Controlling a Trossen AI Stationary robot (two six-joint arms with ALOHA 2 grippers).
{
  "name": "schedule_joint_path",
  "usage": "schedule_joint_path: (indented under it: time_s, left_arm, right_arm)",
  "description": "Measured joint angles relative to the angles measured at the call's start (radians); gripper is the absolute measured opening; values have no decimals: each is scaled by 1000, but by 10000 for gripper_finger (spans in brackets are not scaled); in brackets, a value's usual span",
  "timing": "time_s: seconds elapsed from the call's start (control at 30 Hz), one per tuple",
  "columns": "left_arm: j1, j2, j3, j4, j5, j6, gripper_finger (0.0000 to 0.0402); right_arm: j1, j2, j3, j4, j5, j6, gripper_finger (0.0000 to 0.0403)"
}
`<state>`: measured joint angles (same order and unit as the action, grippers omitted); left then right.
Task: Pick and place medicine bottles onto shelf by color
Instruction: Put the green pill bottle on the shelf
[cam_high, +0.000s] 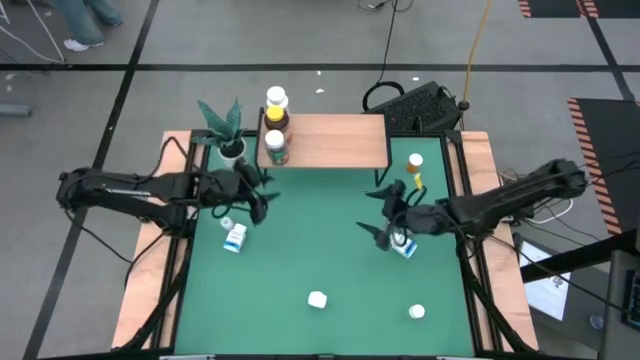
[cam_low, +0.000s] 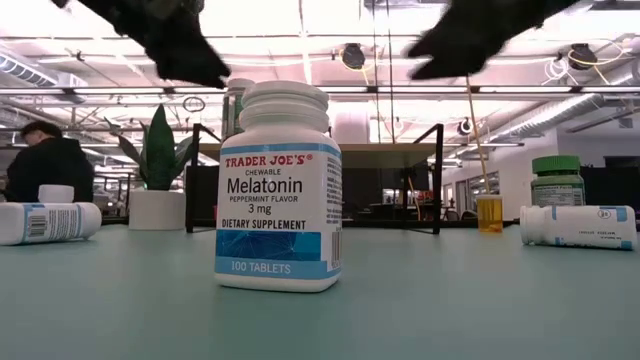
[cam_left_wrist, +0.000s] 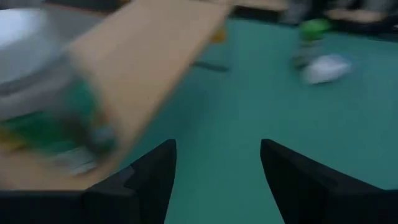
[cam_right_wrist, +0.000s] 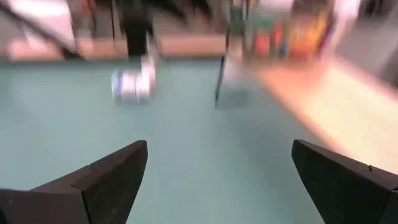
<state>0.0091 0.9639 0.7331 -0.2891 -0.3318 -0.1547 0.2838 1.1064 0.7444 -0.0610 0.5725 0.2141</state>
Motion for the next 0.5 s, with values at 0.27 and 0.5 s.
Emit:
schedule_joint_path:
  time_s: [0.27,0.5]
  left_arm:
    - [-79,148,-42,265,29,105,235]
    - [-76,285,-42,420,29,173,235]
  right_arm:
    - [97,-136,103,-807,-316,419,393]
    - [155,-155,25,-956,-316,714,393]
